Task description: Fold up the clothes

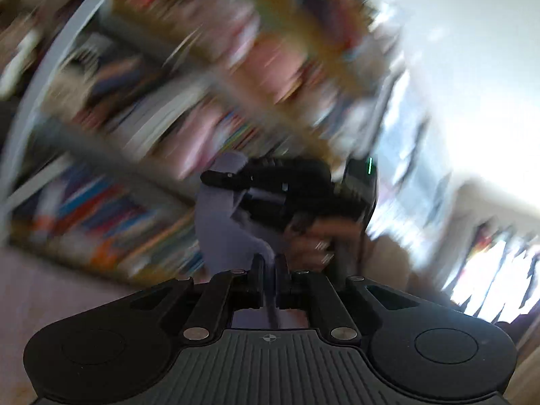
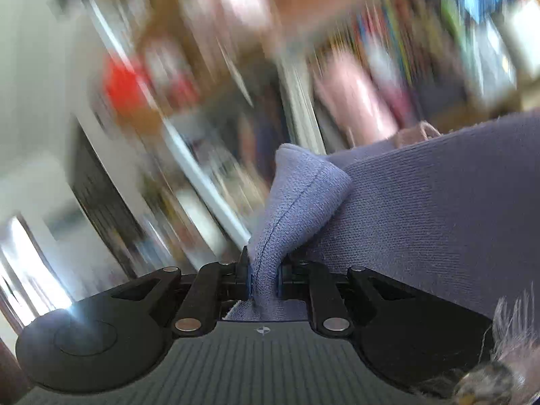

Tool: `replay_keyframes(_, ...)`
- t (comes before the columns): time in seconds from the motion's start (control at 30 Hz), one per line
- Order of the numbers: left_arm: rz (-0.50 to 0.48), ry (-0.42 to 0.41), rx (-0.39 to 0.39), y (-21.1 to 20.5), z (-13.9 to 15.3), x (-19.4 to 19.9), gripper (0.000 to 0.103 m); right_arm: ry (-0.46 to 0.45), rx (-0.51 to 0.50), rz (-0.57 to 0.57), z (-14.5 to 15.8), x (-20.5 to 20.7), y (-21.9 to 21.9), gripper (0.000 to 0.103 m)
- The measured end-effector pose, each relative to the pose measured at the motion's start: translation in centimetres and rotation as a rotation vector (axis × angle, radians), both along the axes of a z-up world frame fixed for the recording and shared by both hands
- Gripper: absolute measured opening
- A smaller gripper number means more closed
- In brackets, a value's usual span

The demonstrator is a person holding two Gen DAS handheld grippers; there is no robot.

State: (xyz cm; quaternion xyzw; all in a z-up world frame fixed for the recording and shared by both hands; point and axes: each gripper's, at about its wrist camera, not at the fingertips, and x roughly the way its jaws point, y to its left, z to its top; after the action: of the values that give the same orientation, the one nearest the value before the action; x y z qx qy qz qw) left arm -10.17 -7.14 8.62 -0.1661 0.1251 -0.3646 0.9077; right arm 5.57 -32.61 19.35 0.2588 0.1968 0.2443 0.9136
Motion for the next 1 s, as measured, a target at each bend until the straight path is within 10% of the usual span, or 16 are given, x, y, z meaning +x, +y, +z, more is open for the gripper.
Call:
replay_keyframes(0.13, 0.06, 0.225, 0.209, 1.4, -7.1, 3.3, 0.006, 0.299, -0.222, -0.011, -10.9, 4.5, 6.2, 0.012)
replay_keyframes(0.27, 0.132, 0.32, 0.342, 3.5, -10.7, 5.6, 0.006, 0.456, -0.23, -0.036, -17.3, 6.2, 8.9, 0.012)
replay_keyframes(0.6, 0.213, 0.405, 0.384, 7.5, -12.1, 11.3, 0.005, 0.435, -0.255, -0.06, -19.2, 9.5, 12.6, 0.021)
replay_keyframes(0.67, 0.228, 0.42, 0.389, 8.3, -12.3, 12.3, 0.005, 0.442, -0.229, -0.037, -19.7, 8.1, 12.6, 0.043)
replay_keyframes(1.0, 0.329, 0.468, 0.367, 10.4, -12.8, 12.1, 0.005, 0.449, -0.379, -0.143, -22.3, -4.3, 6.2, 0.044)
